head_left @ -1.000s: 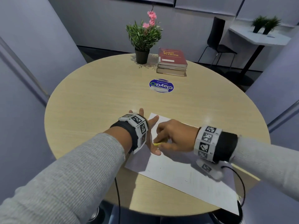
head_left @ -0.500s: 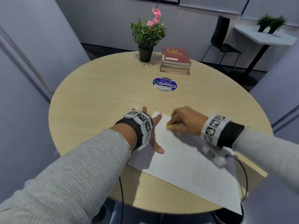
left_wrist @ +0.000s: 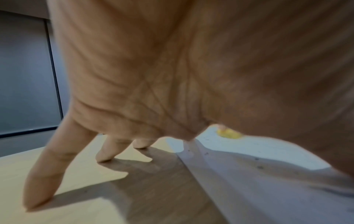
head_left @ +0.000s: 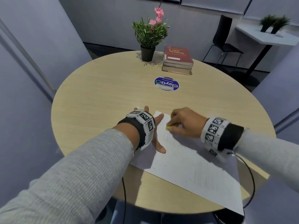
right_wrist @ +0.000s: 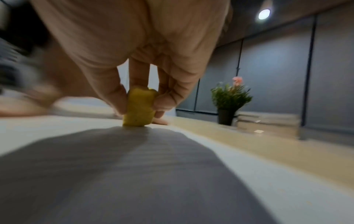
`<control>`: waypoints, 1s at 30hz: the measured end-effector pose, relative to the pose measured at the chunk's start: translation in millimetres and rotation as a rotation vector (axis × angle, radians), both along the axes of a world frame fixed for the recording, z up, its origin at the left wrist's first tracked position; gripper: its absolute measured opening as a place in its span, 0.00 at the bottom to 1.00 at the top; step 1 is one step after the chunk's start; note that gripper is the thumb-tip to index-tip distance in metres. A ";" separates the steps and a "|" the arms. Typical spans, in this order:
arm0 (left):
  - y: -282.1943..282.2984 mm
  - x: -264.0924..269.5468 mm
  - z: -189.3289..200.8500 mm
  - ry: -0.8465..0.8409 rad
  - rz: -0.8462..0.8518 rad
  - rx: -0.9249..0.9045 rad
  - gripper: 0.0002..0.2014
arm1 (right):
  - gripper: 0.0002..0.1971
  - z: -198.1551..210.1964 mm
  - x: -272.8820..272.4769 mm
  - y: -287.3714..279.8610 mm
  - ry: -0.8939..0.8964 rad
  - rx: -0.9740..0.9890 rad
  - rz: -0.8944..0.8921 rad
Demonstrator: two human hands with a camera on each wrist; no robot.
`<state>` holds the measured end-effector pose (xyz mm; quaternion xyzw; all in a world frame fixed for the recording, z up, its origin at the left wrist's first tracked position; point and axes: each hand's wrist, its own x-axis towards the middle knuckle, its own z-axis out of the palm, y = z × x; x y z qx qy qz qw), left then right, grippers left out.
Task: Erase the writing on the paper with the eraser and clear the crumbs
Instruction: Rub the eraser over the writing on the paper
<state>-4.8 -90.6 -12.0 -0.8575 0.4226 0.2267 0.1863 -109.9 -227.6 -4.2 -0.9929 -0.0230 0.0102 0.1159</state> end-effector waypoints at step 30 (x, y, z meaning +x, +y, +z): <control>8.1 8.0 23.2 0.055 -0.172 -0.028 0.66 | 0.12 13.6 -2.2 -5.7 0.010 0.007 -0.221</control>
